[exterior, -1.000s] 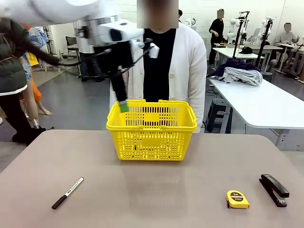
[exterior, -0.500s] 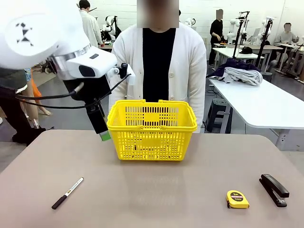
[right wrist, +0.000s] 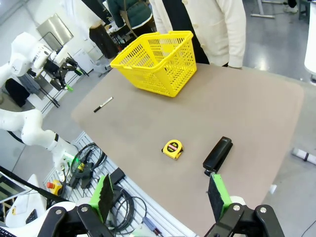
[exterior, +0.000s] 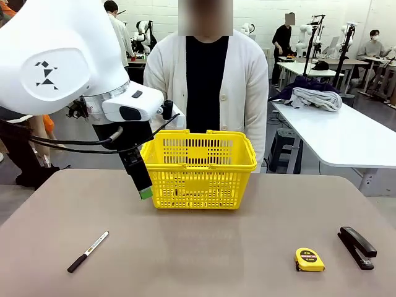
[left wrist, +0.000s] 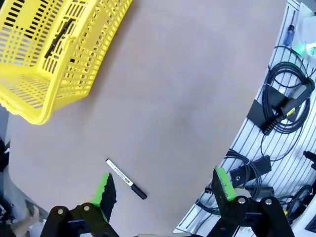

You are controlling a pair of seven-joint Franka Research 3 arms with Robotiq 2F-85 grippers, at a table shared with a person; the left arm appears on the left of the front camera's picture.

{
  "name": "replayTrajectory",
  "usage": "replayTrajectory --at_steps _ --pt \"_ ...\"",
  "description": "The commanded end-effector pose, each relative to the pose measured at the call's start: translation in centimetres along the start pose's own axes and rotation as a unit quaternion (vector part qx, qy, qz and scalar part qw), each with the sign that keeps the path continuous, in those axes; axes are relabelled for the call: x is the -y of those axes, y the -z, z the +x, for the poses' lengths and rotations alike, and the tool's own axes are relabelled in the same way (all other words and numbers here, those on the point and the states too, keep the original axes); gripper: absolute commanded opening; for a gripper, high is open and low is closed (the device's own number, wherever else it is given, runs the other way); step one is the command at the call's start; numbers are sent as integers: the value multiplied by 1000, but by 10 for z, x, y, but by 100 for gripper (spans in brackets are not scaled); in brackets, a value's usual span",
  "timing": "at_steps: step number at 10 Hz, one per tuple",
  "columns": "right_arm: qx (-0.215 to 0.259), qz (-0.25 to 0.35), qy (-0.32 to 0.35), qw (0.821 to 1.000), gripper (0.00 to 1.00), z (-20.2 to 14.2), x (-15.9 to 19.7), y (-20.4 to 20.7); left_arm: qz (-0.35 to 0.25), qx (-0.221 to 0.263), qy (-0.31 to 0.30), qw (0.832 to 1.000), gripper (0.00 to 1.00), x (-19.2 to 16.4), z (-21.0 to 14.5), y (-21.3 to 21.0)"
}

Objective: Place the items the person wants into the basket.
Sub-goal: Pick up the item the person points to and place it in the Market Basket.

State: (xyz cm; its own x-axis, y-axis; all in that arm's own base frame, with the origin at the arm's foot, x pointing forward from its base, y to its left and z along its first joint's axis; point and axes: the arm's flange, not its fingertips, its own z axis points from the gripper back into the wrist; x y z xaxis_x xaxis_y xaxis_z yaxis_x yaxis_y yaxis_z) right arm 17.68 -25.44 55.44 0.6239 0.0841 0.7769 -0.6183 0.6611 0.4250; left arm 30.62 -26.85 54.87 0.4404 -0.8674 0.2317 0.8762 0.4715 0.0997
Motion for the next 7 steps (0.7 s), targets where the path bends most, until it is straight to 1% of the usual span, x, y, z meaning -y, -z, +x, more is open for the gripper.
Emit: replayTrajectory --at_steps 1,7 --pt "10 5 -6 1000 100 1 0 0 6 8 14 1000 100 -3 -4 -9" --pt "10 5 -6 1000 100 1 0 0 6 8 14 1000 100 -3 -4 -9"
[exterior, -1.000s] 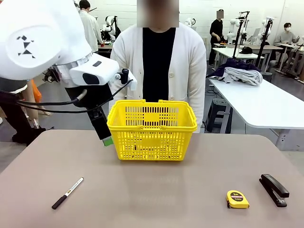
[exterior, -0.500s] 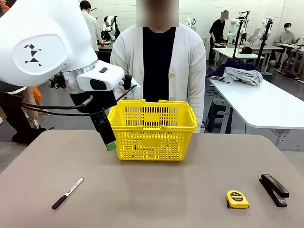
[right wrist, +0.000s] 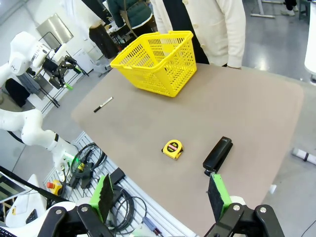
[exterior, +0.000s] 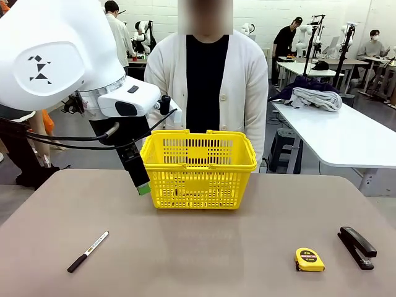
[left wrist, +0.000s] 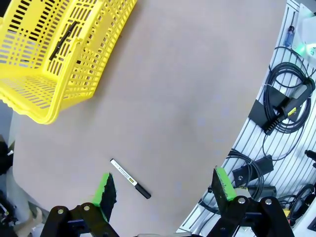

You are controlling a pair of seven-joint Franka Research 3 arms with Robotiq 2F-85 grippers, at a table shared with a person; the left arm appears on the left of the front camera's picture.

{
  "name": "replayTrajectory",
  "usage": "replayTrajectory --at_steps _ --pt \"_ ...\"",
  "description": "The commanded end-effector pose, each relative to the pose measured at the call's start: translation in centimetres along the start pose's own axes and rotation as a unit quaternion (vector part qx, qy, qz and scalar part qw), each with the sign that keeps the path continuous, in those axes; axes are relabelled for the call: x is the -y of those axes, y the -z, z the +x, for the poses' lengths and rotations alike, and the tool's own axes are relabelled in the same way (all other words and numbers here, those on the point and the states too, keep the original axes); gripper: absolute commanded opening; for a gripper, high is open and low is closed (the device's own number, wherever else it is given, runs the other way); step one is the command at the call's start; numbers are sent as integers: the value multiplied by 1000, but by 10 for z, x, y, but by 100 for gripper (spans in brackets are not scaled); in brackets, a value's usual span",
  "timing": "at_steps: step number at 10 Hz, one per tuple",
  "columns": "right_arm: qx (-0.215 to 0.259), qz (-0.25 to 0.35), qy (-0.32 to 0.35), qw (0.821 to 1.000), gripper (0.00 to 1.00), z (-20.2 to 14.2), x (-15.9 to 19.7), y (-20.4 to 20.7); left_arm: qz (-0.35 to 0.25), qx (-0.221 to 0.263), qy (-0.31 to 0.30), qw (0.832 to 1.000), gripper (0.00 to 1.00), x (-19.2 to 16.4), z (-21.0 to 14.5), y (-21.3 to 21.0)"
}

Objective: Place the items the person wants into the basket.
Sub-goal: Pick up the item the person points to and place it in the Market Basket.

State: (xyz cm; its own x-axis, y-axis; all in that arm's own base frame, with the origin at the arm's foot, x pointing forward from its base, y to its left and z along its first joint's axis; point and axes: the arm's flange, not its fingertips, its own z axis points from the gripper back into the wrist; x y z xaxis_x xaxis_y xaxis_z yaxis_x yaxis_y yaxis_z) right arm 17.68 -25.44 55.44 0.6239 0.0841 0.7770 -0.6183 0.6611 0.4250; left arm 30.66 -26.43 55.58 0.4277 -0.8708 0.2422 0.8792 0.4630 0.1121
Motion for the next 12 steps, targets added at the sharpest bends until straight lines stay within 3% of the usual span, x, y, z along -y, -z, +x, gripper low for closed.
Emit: replayTrajectory --at_steps 1,2,3,6,10,12 --pt "10 5 -6 1000 100 1 1 0 1 2 8 1000 100 0 -2 -2" --pt "10 5 -6 1000 100 1 1 0 0 0 0 1000 100 0 0 0" --pt "10 5 -6 1000 100 1 1 0 -32 54 -4 998 100 -17 -11 -13" --pt "10 5 -6 1000 100 1 1 0 -42 171 33 984 100 -65 -107 -60" --pt "10 5 -6 1000 100 1 1 0 -63 222 31 973 100 -94 -214 -100" --pt "10 5 -6 1000 100 1 1 0 -62 222 19 973 100 -109 -250 -116"
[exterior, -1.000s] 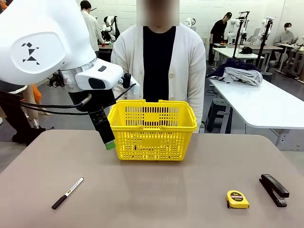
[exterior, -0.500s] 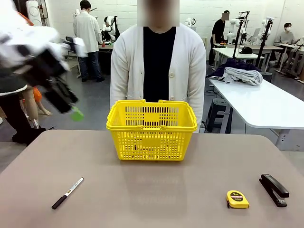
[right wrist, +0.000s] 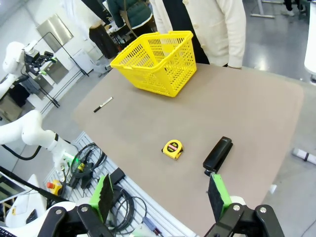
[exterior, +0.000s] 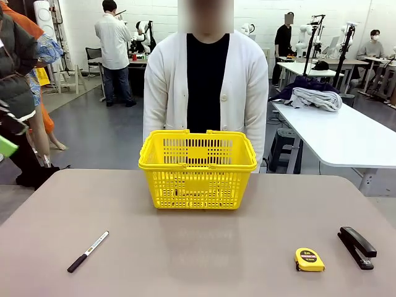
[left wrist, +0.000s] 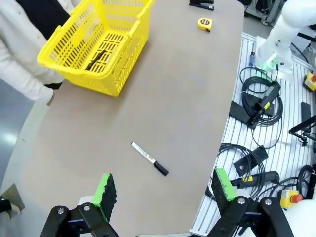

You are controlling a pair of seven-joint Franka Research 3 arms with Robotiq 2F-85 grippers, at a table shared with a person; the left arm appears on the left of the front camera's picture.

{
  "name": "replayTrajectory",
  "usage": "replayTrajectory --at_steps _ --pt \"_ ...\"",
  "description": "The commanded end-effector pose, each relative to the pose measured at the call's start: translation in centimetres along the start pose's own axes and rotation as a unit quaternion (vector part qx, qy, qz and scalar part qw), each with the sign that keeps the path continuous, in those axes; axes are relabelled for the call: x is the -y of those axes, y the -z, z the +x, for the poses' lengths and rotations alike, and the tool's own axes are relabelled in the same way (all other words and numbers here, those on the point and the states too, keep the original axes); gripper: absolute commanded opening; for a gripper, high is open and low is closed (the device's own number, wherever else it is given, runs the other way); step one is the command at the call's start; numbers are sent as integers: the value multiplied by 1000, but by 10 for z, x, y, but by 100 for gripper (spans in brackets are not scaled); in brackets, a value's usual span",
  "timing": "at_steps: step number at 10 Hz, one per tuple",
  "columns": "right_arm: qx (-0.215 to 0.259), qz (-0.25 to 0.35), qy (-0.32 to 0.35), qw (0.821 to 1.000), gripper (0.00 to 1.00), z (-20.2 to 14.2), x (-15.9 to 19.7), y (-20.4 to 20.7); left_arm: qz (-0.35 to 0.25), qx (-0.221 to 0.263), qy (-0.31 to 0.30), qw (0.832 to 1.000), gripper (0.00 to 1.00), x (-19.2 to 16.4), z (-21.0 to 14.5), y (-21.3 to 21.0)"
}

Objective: Place the items the person wants into the basket.
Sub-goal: Pick up the item the person points to and place it in the Market Basket.

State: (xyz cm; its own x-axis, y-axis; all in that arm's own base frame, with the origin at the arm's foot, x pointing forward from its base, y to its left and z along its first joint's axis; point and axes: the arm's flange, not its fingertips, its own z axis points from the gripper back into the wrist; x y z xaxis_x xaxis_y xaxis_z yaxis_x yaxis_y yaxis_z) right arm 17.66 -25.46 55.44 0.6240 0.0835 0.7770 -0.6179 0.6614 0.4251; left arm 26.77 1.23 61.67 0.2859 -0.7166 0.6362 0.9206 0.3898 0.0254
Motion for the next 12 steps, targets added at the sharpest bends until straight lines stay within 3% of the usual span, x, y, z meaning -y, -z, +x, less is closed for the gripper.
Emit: replayTrajectory --at_steps 1,4,7,10,12 --pt "10 5 -6 1000 100 1 0 0 2 4 -7 1000 100 -13 -16 -20" --pt "10 5 -6 1000 100 1 0 0 -16 44 -10 999 100 -29 -49 -35" --pt "10 5 -6 1000 100 1 0 0 -82 85 34 992 100 -53 -68 -43" --pt "10 5 -6 1000 100 1 0 0 -89 113 49 988 100 -67 -85 -45" --pt "10 5 -6 1000 100 1 0 0 -75 118 67 988 100 -57 -92 -46"
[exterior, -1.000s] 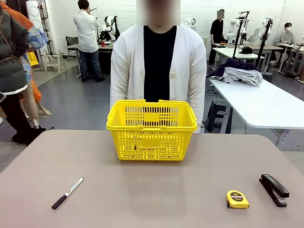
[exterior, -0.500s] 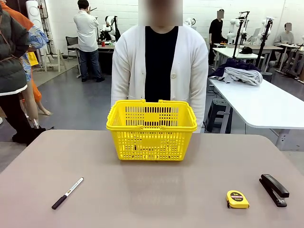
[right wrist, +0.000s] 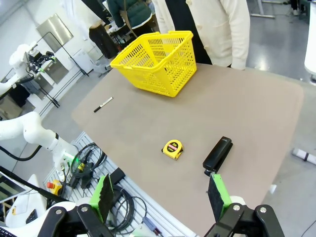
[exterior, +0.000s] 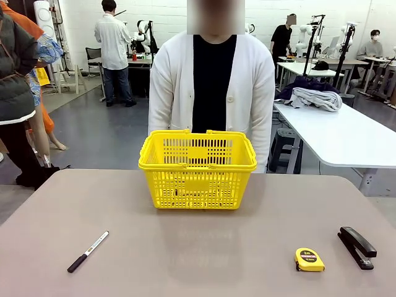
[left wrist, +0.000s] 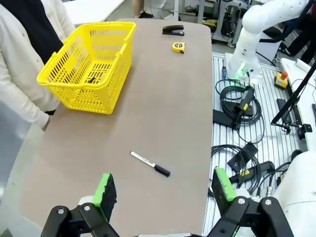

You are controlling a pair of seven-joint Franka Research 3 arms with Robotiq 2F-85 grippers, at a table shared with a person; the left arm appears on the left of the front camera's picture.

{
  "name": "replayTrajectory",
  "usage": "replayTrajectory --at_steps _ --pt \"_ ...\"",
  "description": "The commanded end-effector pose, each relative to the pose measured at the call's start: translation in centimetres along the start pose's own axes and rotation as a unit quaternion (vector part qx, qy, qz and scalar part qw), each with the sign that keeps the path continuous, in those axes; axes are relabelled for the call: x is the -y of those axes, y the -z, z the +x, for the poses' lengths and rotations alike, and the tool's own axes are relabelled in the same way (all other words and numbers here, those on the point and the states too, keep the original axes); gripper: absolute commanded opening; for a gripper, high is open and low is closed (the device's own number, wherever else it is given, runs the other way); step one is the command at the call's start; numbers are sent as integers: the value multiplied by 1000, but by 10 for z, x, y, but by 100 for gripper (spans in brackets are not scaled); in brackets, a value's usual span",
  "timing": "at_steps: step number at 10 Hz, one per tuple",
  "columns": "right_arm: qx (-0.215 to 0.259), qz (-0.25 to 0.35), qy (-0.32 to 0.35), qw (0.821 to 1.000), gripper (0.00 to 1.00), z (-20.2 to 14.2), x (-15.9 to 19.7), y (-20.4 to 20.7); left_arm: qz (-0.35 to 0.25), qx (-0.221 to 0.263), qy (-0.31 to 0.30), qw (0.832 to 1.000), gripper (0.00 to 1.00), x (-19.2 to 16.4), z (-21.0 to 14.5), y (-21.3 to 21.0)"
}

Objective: Place the items the person wants into the basket.
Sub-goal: Pick up the item the person points to and place it in the Market Basket.

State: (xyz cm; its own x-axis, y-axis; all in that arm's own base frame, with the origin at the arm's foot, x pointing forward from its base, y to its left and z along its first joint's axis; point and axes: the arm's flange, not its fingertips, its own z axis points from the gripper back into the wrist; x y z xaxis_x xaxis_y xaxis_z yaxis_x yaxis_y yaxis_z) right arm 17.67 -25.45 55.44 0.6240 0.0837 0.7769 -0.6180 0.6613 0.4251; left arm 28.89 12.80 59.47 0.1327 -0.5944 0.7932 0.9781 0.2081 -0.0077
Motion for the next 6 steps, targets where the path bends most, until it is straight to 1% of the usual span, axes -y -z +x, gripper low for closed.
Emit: replayTrajectory --at_steps 1,6 --pt "10 5 -6 1000 100 1 1 0 -2 -4 -7 1000 100 -2 5 4" --pt "10 5 -6 1000 100 1 1 0 -2 -4 -7 1000 100 -2 5 4"
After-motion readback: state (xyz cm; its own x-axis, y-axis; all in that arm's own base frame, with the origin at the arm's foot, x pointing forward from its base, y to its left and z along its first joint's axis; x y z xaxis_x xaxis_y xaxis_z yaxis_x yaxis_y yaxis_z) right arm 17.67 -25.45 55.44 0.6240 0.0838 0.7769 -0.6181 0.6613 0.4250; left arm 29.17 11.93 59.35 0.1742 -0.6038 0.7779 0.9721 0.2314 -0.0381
